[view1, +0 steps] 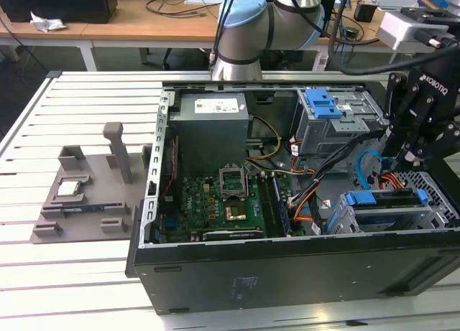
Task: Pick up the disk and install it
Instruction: 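Insert the second disk wire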
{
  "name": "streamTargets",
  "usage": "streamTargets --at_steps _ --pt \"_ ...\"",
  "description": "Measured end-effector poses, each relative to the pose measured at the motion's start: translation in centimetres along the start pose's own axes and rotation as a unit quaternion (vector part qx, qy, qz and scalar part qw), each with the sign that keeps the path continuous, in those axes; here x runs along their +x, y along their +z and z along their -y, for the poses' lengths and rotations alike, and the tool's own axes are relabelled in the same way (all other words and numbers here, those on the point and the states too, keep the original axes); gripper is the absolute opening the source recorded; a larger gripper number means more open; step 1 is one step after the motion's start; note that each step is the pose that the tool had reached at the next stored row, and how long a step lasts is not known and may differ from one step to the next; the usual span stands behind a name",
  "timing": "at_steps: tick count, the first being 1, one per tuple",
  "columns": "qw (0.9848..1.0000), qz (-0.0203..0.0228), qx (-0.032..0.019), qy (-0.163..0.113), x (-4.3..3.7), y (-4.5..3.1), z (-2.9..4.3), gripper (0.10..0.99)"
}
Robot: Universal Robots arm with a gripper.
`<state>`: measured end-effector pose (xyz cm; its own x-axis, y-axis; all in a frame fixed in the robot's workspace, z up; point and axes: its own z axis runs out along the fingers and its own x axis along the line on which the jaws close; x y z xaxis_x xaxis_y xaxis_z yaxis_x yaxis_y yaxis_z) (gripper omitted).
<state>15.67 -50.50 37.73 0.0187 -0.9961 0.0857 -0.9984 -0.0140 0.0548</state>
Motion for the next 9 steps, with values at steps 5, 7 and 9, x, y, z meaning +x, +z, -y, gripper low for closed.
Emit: streamTargets --at_steps 5,7,9 --pt "1.0000 -0.0002 0.0003 -0.003 -0.09 0.96 -0.36 0.361" --pt "1.0000 -0.0002 0.0003 -0.003 -0.08 0.96 -0.36 0.361" --pt "1.0000 -0.0002 0.0003 -0.003 -0.08 0.97 -0.36 0.345"
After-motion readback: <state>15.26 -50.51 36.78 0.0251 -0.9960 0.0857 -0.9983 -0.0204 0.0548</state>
